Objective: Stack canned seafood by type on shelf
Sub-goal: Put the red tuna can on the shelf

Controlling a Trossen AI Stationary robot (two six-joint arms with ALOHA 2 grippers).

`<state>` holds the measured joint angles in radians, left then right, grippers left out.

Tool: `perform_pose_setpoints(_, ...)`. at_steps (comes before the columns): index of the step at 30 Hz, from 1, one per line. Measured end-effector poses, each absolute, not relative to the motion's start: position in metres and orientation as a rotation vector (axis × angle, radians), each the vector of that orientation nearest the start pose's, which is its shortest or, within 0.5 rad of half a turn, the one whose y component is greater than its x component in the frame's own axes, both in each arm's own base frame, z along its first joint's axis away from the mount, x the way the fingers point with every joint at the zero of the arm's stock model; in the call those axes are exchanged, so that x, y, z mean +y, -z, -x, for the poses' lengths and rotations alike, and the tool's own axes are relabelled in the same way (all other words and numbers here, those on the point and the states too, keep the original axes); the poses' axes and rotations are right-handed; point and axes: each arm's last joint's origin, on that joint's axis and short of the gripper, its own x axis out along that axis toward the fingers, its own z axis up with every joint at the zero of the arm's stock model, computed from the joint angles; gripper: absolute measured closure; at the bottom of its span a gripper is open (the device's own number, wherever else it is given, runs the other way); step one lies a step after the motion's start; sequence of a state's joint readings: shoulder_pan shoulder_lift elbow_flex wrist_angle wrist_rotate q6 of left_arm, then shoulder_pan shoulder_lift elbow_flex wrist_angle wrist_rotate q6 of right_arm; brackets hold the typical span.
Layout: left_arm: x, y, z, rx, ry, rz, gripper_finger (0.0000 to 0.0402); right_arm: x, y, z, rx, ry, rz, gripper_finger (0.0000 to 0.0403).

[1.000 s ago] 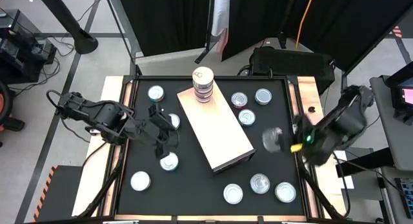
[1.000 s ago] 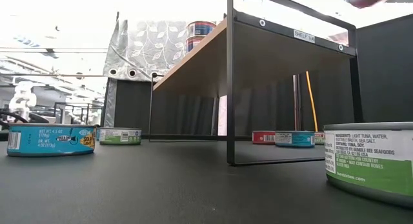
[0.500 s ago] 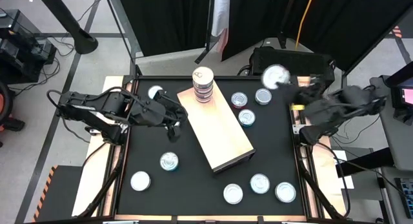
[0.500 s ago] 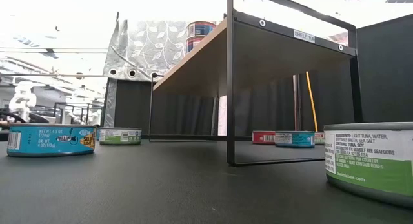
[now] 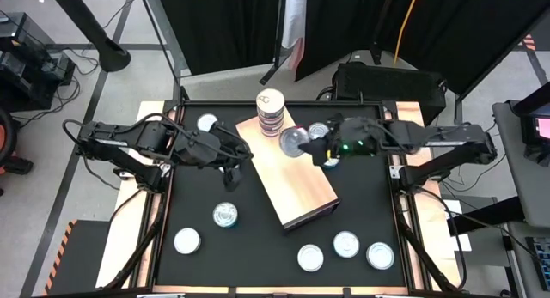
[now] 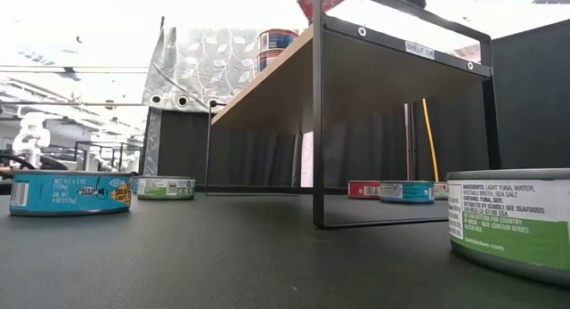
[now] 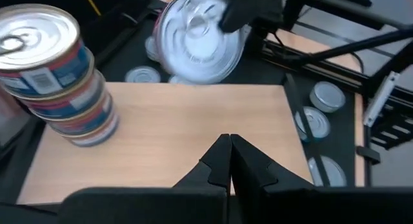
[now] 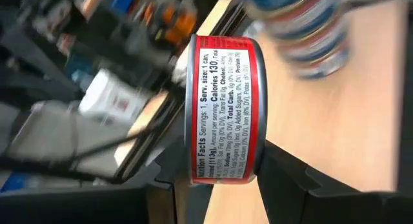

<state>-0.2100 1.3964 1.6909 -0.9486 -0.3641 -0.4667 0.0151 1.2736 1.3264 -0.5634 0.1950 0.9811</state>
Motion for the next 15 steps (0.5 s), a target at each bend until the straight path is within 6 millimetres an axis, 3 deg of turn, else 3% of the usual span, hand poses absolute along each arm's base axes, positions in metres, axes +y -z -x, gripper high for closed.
perform_pose_setpoints(9,-0.048,-0.435,-0.261,0.590,-0.248,0.277,0.0391,-0.047,-0.349,-0.307,0.514,0.301,-0.927,0.0273)
perform_pose_setpoints(15,-0.051,-0.438,-0.254,0.587,-0.223,0.277,0.0391,-0.055,-0.325,-0.332,0.567,0.243,-0.964,0.0273)
